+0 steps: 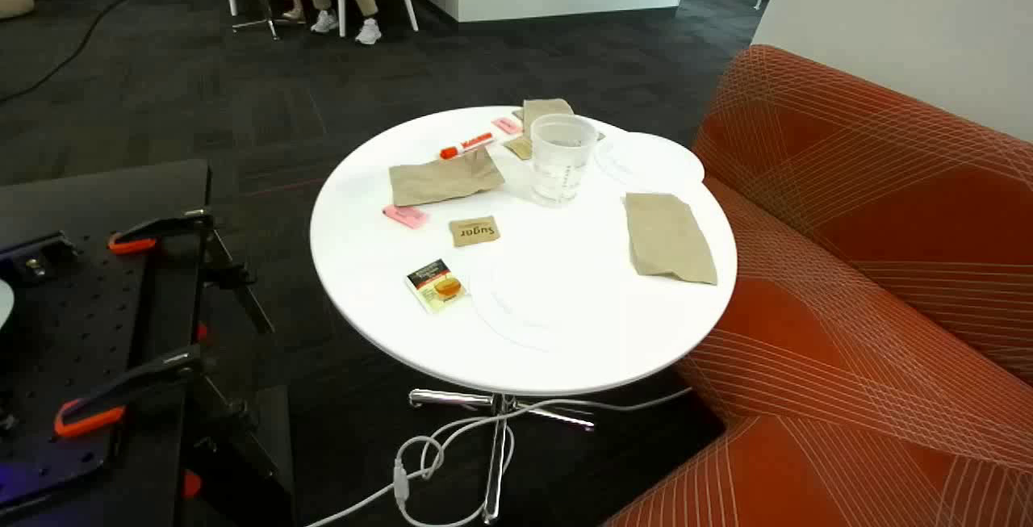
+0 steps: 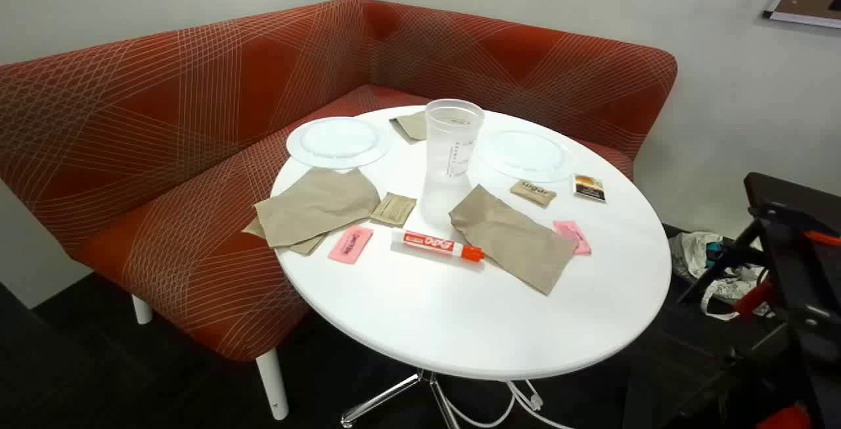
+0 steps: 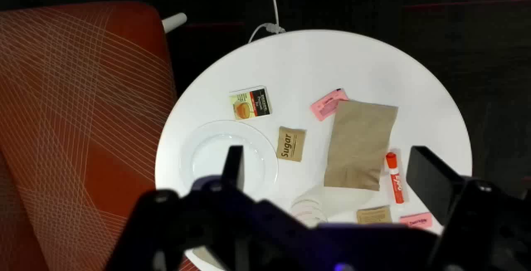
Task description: Put the marker in the cup
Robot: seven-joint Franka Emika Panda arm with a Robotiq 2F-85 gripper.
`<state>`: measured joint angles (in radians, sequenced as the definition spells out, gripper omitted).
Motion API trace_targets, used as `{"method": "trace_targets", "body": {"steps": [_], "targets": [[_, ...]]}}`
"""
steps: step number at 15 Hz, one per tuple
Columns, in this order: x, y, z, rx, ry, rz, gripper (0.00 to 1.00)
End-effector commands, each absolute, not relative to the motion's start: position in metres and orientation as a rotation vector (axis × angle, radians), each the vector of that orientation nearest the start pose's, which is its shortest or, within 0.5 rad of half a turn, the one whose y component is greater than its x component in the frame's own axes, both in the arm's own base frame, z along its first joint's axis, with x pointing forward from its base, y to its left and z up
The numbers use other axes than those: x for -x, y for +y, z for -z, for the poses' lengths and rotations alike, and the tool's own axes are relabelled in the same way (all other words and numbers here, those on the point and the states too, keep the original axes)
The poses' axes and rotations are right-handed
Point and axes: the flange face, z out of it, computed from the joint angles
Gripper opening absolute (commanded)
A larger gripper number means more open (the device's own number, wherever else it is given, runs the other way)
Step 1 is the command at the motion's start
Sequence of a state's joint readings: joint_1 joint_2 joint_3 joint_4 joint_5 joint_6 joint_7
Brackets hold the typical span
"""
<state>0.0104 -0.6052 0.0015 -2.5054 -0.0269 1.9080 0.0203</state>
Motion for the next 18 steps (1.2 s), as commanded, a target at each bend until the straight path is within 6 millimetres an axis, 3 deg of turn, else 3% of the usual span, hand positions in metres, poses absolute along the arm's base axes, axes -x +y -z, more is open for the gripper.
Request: {"method": "trace_targets", "body": {"steps": [1, 12, 18], "targets": [[-0.367, 0.003, -0.488, 3.168, 0.0, 0.012, 1.0], [-0.37, 0.005, -0.49, 3.174, -0.01, 0.025, 1.0], [-0.398, 0.043, -0.489, 3.206, -0.167, 0.071, 1.0]]}}
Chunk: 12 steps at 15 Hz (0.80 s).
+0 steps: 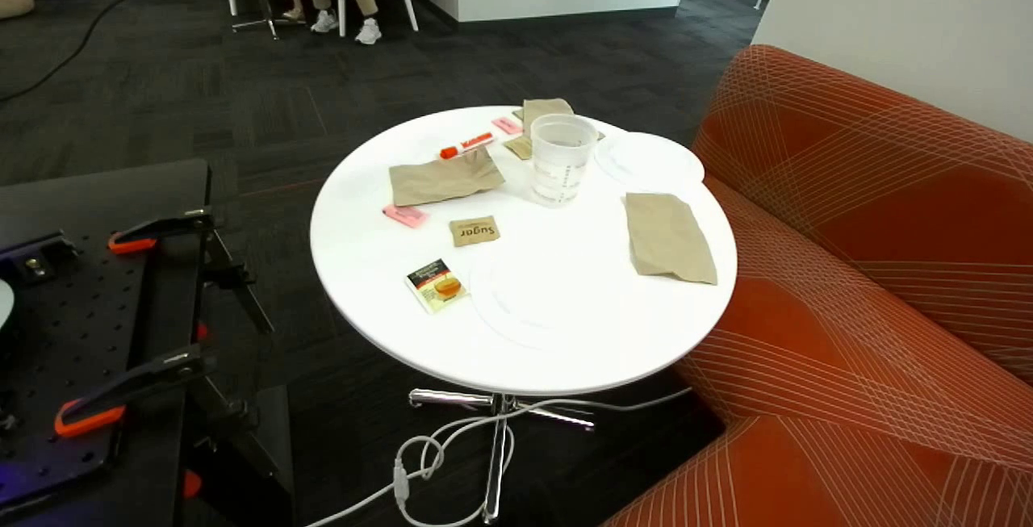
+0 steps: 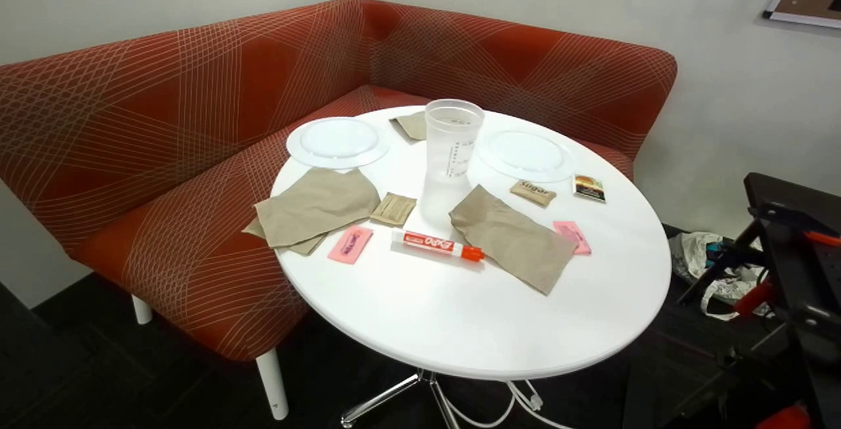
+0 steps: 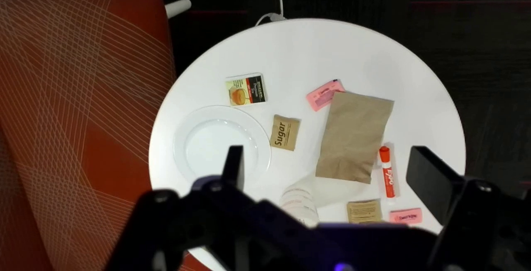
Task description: Put the marker in the cup
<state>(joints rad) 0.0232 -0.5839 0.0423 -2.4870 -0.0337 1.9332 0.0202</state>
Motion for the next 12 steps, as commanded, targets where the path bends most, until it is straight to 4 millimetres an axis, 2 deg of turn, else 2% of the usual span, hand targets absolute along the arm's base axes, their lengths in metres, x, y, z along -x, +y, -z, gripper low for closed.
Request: {"method": "trace_targets", "body": {"steps": [1, 7, 12], "targets": [[-0.404, 0.05, -0.487, 3.208, -0.196, 0.076, 1.0], [-0.457, 0.094, -0.455, 3.159, -0.365, 0.212, 1.0], [-0.496, 0.129, -0.405, 3.112, -0.468, 0.201, 1.0]]}}
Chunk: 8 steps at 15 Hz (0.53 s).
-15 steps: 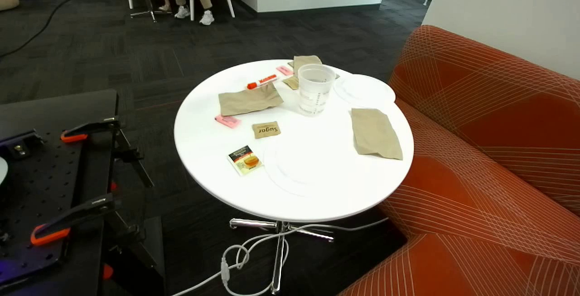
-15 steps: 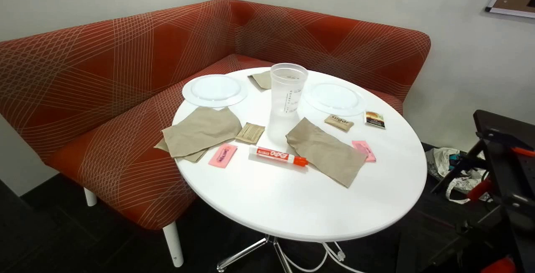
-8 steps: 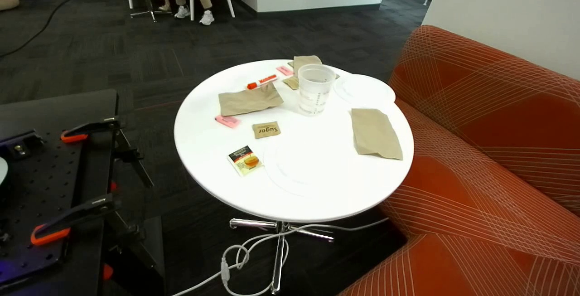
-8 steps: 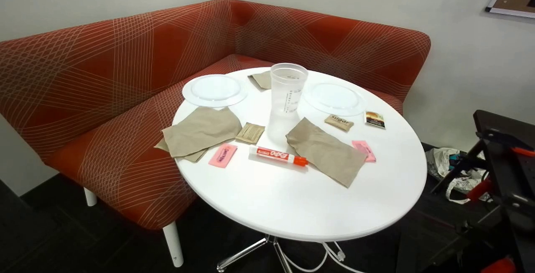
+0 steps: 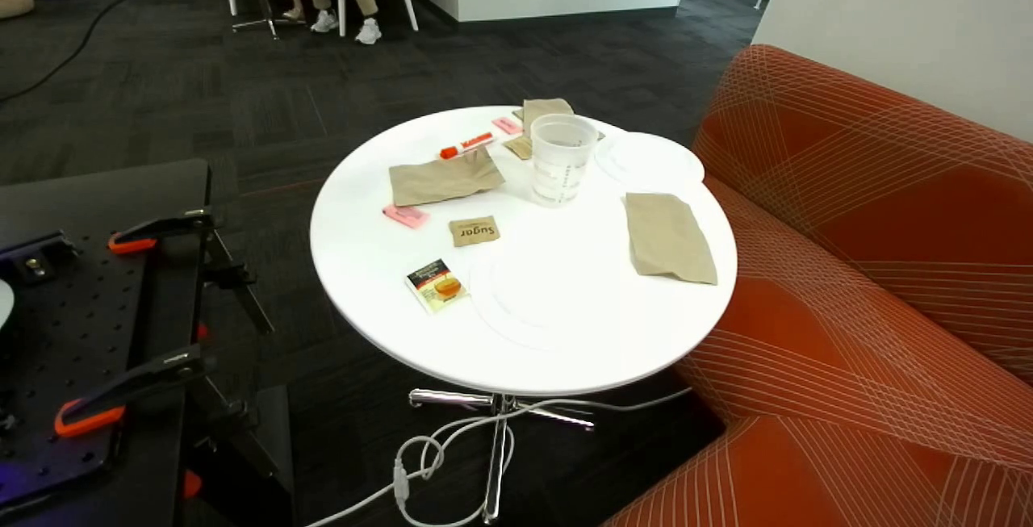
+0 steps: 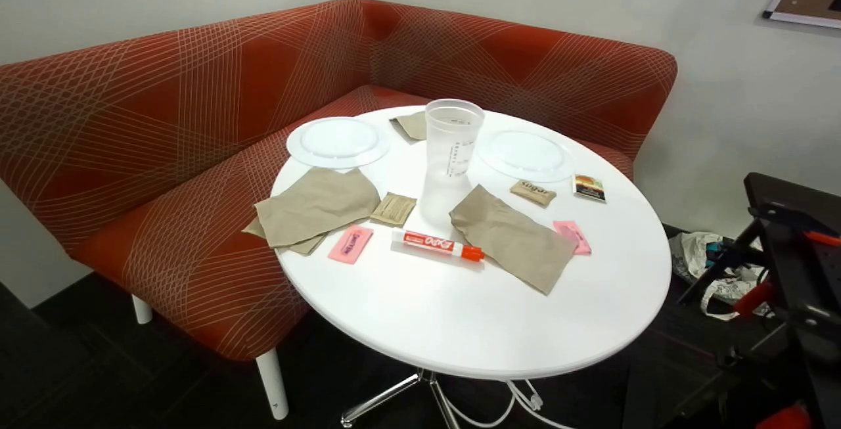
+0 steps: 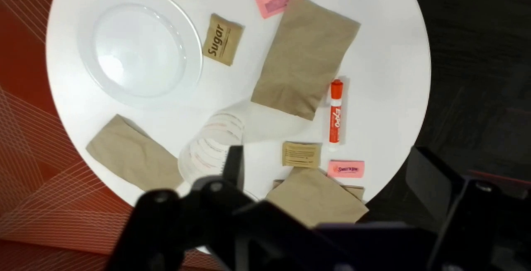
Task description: Put the marker in the cup
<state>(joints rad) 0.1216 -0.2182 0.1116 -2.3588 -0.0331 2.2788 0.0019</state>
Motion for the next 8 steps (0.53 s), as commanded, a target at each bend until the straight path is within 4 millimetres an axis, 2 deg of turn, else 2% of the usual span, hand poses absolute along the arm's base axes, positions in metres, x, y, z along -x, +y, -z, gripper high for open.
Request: {"method": "trace_targets", "body": {"steps": [1, 8], "targets": [[-0.502, 0.134, -0.395, 3.107, -0.477, 0.182, 1.0], [-0.523, 0.167, -0.312, 3.072, -0.551, 0.023, 1.0]]}}
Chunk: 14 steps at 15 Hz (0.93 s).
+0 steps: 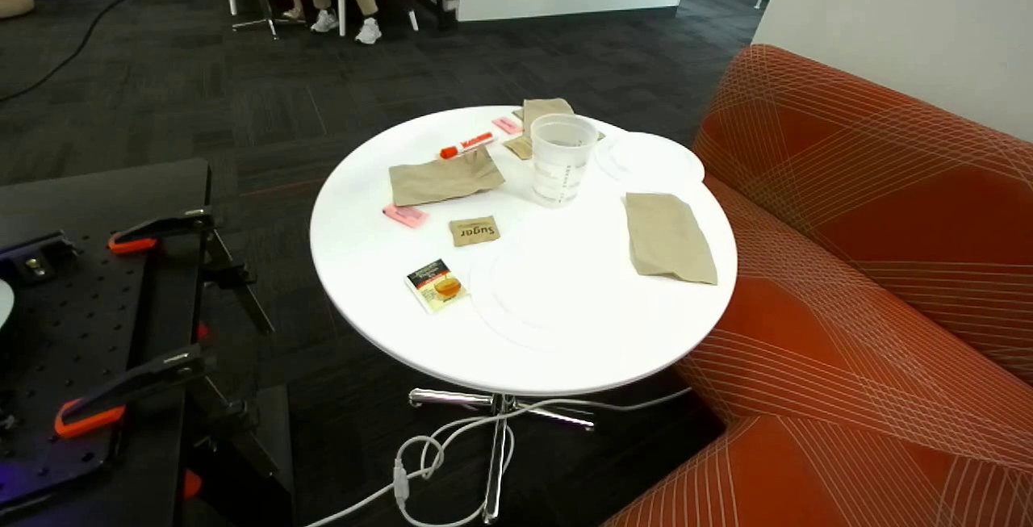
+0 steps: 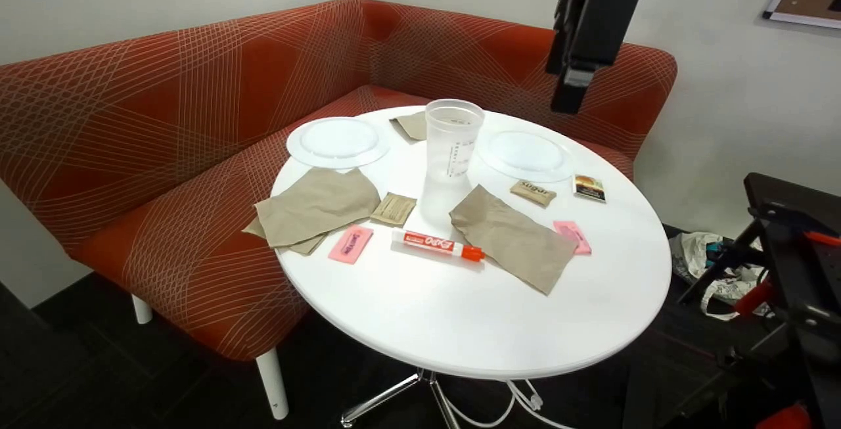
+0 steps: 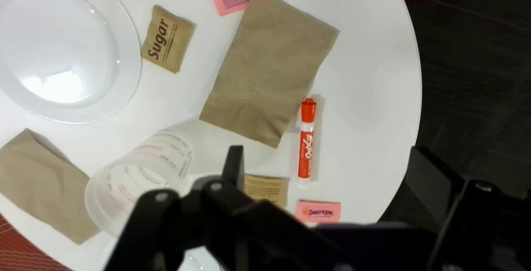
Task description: Put the marker in the cup
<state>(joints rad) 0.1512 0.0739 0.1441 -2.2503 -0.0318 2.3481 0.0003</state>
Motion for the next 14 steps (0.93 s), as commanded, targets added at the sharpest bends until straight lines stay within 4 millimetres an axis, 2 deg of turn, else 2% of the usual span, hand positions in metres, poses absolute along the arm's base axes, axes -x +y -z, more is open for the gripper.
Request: {"method": "trace_targets", "body": {"steps": [1, 8, 14], "targets": [[-0.525, 0.171, -0.302, 3.068, -0.555, 0.013, 1.0], [-0.547, 0.183, -0.239, 3.048, -0.538, -0.037, 1.0], [-0.582, 0.187, -0.206, 3.03, -0.522, 0.001, 1.0]]}}
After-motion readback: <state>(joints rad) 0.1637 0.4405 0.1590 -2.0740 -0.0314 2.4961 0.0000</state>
